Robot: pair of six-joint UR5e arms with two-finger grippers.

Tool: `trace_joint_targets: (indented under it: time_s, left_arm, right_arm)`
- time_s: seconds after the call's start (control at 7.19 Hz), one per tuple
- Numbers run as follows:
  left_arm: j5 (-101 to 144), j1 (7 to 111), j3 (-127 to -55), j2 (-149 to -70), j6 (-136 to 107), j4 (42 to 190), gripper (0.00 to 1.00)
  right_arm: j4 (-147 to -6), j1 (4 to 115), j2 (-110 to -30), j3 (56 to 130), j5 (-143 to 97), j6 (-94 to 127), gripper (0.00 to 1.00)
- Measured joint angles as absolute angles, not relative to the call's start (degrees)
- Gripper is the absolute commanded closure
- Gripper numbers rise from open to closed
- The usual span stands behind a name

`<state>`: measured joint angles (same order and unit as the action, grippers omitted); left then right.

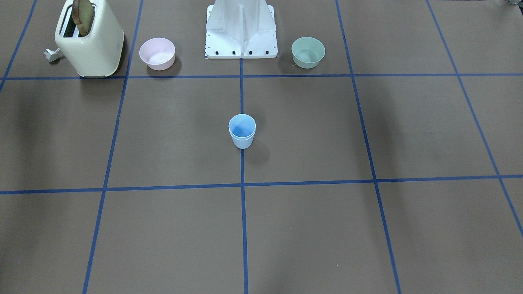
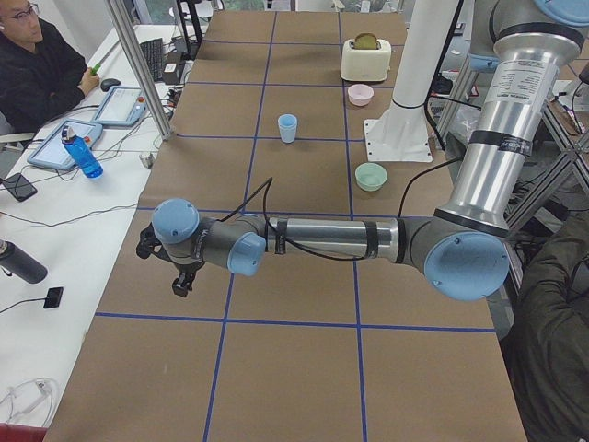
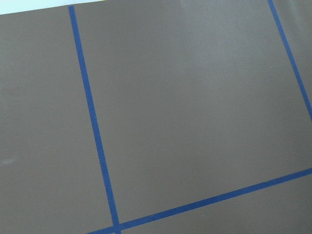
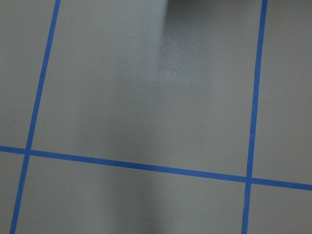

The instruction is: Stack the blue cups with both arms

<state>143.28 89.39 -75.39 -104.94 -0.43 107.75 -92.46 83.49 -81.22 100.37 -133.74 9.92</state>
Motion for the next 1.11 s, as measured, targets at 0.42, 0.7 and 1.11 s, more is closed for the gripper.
trace_joint_targets:
  time_s: [0.42, 0.7, 1.11]
  left_arm:
    - [143.3, 89.6, -75.2, -104.4, -0.1, 108.1, 0.02]
    - [143.2, 89.8, -75.2, -104.3, 0.0, 108.2, 0.02]
    - [143.3, 90.0, -75.2, -104.3, 0.2, 108.2, 0.02]
  right_arm:
    - [-92.4, 83.6, -81.4, 100.3, -133.8, 9.8, 0.0]
    - [-92.4, 83.6, -81.2, 99.4, -133.7, 9.7, 0.0]
    - [-92.4, 83.9, -82.0, 98.4, -133.7, 9.9, 0.0]
